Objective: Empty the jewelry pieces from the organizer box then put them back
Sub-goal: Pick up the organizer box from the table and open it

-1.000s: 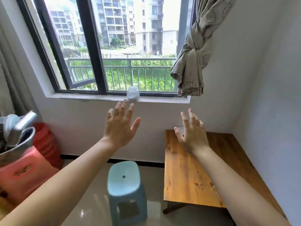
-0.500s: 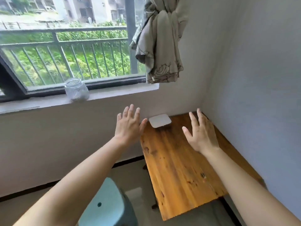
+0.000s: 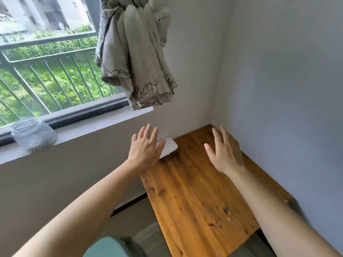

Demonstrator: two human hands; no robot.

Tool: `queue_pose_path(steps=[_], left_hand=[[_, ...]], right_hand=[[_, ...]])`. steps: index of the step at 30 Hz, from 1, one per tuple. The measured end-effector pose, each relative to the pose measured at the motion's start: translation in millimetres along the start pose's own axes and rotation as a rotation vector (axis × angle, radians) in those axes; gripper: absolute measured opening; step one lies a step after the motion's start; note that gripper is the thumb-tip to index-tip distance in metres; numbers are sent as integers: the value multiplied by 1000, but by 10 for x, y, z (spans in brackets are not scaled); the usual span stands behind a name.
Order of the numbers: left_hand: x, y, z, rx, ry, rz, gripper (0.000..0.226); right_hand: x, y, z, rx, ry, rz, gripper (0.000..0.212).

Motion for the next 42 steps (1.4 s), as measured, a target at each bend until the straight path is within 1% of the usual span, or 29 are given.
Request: queue_pose_path(steps=[4,9,11,15,17,20,23,24,27,31,33,38,42], left_hand=[[262,-135,188,-19,-70,-63,66],[631,-195,634,-44,-175,-55,67],[814,-214,888,-74,-209,-57,66],[1193,-274,1679,-105,-292,-31,65],[1364,-355,2176,-110,-339,-32,65],[1620,-452,2818,-125,-349,-34,67],[1785,-525,3275,-155,-338,-69,66],[1817,-541,3396,-160,-312,-87,66],[1862,-586,3683,-172,-226,-118,67],[1860,-679,4042,-221,-201,-117,67],[1854,-741,4188,-246,-178,-104,64],[1849,-797,4382,-369,-94,-51,60],[1851,-784,4400,-506,-52,-7,53]], right_hand=[[262,-24,305,72,-53,42,69],[450,-45,707,88,-124,31,70],[562,26,862,85,-133,61,69],[802,219,1420,124,-89,191,65],[926,270,1884,167,-101,271,64],[1118,265,2593,223,-140,341,63],[1280,180,3145,250,-149,341,63],[1331,154,3301,256,-148,334,63],[1448,112,3738,297,-132,330,63],[1558,61,4230,397,-94,326,60],[1603,53,4395,460,-56,335,59],[1692,78,4614,430,24,284,58],[1677,70,4665,520,89,272,53]])
Point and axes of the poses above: each hand's wrist, its own x-axis towards the middle knuckle, its own z-axis out of the palm, y = z × x, the point moved 6 cm from there along x, towards the middle knuckle, and after that the axes turned 9 degrees about -z, right-handed, at the moved point
